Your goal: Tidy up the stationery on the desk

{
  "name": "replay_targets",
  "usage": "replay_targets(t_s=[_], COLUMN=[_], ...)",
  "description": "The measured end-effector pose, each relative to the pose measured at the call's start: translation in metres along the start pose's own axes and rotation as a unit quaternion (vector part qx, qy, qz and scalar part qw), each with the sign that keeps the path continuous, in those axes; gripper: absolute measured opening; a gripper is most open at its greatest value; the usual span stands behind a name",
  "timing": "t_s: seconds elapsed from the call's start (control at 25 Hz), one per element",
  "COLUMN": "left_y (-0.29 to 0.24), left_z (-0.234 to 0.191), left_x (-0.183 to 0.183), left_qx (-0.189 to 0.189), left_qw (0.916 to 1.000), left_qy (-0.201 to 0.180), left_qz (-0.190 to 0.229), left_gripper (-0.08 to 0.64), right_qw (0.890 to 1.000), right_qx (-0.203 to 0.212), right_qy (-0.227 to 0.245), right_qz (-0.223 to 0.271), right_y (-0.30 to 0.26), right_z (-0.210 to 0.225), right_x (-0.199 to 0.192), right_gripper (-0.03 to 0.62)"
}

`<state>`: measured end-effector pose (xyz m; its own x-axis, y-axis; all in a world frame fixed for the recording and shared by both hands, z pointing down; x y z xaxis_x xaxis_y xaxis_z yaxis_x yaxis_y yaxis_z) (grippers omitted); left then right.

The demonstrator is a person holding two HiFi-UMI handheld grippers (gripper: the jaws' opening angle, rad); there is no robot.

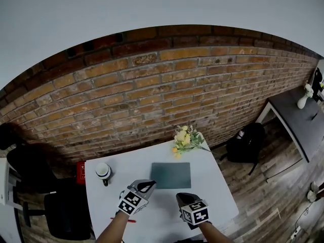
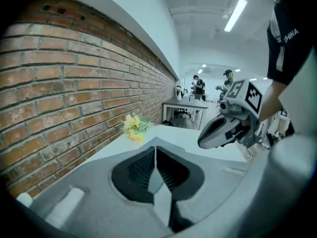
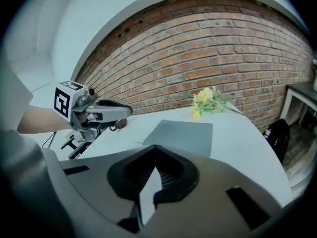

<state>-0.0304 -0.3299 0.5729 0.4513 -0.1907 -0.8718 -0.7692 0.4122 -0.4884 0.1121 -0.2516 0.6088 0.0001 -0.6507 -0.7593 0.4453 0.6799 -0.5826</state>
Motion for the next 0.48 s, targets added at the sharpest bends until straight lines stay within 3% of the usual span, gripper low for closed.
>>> replay_targets(t_s=[0.08, 0.16, 0.48], left_y=[-0.021, -0.041, -0.118], left_z=[-0.012, -0.023, -0.072], left_x=[-0.009, -0.019, -0.041], left_qx=[-0.008, -0.017, -0.043], left_qw=[0.9994, 0.9978, 0.9896], left_qy=[-0.022, -0.037, -0.075], left_qz=[-0.025, -0.052, -0.115], left_gripper=[0.011, 0.024, 0.219], right_qw=[1.000, 0.998, 0.984], right_qx=[-0.011, -0.017, -0.063], right_qy=[-0.029, -0.059, -0.168], right_qz=[-0.001, -0.006, 0.008], right_y=[-0.010, -0.021, -0.051], right_z=[0.007, 0.012, 0.040], right_x=[-0.008, -0.016, -0.037], right_gripper=[0.010, 0.083, 0.149])
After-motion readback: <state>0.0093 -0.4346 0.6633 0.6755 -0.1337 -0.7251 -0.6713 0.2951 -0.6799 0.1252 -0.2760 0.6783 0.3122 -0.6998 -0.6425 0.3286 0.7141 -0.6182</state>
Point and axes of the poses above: the fingertips, and each gripper's own axes: y backward along the fingers, z to its right, x out of its top, the point moved 5 cm from there along y, backward along the fingers
